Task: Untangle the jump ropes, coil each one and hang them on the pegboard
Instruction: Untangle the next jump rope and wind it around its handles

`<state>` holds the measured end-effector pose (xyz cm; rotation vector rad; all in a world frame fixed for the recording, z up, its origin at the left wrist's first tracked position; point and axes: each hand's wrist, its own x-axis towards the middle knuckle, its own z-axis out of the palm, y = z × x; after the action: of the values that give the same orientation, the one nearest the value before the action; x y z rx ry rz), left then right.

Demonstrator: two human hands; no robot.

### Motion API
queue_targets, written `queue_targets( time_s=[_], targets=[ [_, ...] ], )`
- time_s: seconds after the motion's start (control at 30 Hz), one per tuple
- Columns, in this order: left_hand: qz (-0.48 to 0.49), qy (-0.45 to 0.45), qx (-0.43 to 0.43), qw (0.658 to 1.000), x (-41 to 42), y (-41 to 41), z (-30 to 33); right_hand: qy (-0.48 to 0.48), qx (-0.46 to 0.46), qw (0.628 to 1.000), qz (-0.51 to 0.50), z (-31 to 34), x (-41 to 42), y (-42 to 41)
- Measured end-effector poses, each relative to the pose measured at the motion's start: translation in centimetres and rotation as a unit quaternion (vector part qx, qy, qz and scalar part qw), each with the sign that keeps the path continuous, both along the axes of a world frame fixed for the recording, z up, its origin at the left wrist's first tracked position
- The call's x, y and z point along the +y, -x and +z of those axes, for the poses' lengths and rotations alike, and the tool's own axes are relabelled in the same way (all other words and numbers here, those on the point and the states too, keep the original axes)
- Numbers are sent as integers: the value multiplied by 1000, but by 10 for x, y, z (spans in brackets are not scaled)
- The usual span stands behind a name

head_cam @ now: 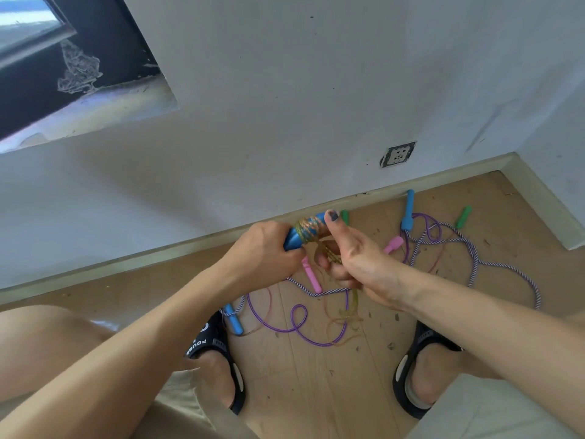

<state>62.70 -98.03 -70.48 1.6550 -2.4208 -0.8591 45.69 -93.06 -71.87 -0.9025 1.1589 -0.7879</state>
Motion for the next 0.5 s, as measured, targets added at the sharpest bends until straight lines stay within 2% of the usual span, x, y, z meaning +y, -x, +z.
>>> queue_targets(
  time_s=[0.17, 0.27, 0.4, 0.5],
  targets=[
    [31, 10, -9, 999, -3, -4, -6, 27, 75, 997, 21, -4, 1, 3],
    [70, 7, -32, 997, -15, -12, -9, 135, 249, 957, 68, -9, 3, 6],
    [51, 45, -127, 990, -15, -16, -23, 198, 336, 911, 135, -11, 10, 1],
    [22, 70, -201, 977, -11, -12, -29, 213, 355, 892, 178, -8, 18, -3]
  ],
)
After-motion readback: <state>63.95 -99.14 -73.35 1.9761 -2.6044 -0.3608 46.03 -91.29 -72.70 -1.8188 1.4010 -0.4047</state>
